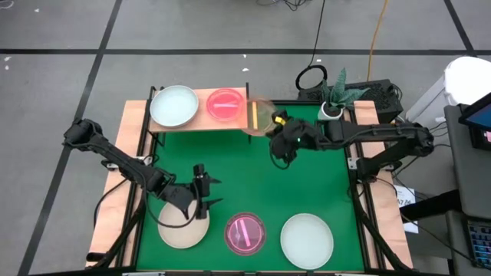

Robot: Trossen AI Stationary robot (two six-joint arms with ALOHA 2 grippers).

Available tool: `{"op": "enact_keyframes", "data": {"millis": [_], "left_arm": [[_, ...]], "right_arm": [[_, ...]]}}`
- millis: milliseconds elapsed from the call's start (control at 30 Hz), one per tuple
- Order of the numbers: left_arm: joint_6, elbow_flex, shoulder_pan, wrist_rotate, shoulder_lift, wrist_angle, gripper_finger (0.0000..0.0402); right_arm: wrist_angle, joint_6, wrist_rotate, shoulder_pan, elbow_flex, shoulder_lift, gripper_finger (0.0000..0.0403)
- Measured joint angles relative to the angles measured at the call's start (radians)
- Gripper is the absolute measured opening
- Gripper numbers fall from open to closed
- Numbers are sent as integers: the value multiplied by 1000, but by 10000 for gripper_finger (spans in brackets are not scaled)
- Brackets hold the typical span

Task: Place and stack plates onto a shelf
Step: Stack the orange plate on top of the pink plate on the shelf

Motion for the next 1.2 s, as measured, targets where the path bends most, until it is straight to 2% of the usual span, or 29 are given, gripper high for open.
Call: {"op": "enact_keyframes", "data": {"millis": [233, 633, 967, 1200], "left_arm": [[3, 1, 45, 0, 0, -83, 285], [-29, 1, 96, 1, 0, -182, 285], [-29, 1, 107, 2, 0, -204, 285], [-37, 1, 107, 5, 0, -205, 285]], "right_arm": [[3, -103, -78, -97, 100, 71, 0], [62, -227, -234, -224, 324, 328, 0], [104, -234, -235, -270, 494, 529, 0], [93, -222, -234, -287, 511, 584, 0]]}}
